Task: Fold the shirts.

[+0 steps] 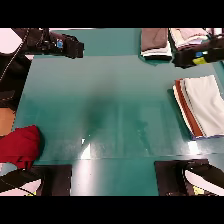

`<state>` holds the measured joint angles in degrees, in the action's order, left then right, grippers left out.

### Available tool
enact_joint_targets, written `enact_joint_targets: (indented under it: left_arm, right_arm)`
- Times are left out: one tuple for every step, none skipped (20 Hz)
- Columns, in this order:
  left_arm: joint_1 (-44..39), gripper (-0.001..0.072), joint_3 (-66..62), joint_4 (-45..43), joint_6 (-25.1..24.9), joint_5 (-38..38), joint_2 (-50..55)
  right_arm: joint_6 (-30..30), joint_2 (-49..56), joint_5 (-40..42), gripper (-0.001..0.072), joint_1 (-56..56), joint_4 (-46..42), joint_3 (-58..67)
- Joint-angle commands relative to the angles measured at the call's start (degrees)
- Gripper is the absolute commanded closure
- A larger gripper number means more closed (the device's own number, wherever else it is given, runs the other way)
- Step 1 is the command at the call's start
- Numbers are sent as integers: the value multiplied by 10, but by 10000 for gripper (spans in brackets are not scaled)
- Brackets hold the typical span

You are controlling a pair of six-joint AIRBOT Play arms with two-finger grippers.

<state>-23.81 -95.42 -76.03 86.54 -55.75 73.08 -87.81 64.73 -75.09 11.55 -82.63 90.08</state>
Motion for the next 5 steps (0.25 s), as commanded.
enact_joint_targets:
  left_arm:
    - [0,680,0,0,0,1,0]
    - [0,680,0,0,0,1,0]
    - [0,680,0,0,0,2,0]
    - [0,680,0,0,0,3,0]
    - [0,680,0,0,0,3,0]
  right_arm:
    - [3,24,2,692,48,-29,24]
    - [3,24,1,692,48,-29,24]
    - [3,24,1,692,48,-29,24]
    - [3,24,1,692,48,-29,24]
    - [2,24,0,692,48,-29,24]
